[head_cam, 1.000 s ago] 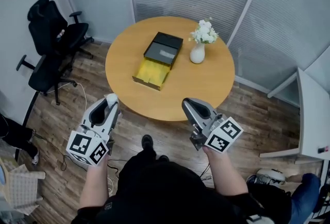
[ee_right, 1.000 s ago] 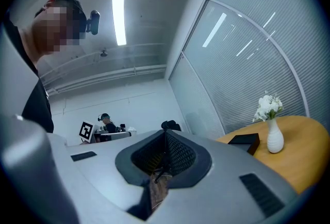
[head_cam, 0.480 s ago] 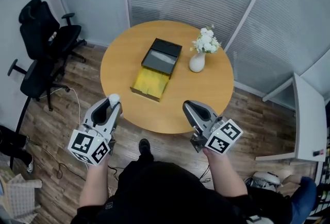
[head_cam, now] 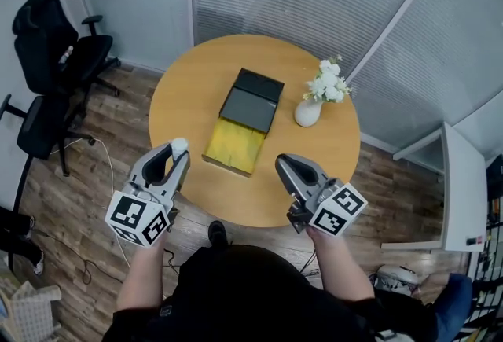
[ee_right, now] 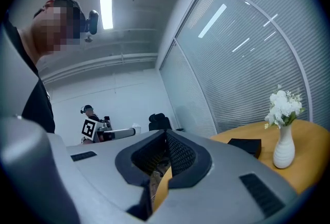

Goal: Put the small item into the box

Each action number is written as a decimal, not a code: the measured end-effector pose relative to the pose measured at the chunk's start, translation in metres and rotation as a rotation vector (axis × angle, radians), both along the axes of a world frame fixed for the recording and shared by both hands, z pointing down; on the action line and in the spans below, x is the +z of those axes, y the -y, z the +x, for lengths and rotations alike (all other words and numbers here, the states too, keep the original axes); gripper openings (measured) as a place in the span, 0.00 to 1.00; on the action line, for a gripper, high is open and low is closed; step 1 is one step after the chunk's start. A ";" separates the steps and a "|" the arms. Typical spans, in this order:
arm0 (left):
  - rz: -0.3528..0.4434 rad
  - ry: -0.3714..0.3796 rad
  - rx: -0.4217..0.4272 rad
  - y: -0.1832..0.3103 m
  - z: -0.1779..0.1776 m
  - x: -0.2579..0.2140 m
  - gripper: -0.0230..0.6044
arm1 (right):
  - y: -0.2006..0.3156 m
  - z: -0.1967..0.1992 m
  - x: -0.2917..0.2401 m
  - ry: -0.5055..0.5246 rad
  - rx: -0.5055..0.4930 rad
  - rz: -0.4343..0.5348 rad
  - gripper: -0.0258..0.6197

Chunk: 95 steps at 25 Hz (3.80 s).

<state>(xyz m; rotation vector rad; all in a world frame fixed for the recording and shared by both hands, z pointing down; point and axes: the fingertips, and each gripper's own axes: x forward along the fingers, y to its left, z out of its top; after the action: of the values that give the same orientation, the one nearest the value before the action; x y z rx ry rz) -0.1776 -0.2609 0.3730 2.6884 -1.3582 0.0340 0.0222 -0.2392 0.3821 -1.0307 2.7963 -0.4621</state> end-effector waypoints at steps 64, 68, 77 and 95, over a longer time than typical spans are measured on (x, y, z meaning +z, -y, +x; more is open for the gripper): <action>-0.487 0.589 0.294 0.142 0.149 0.289 0.26 | 0.090 0.093 0.134 0.052 0.064 -0.322 0.10; -0.498 0.627 0.306 0.141 0.155 0.303 0.27 | 0.089 0.096 0.140 0.047 0.063 -0.331 0.10; -0.448 0.592 0.285 0.139 0.158 0.282 0.30 | 0.087 0.094 0.124 0.034 0.053 -0.291 0.10; -0.313 0.371 0.138 0.125 0.116 0.165 0.21 | 0.093 0.061 0.058 -0.001 -0.017 -0.134 0.10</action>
<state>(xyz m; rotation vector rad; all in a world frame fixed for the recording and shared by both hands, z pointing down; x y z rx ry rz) -0.0616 -0.3863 0.5382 2.5788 -1.1275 0.7265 0.0834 -0.3324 0.4403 -1.0326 2.8094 -0.6592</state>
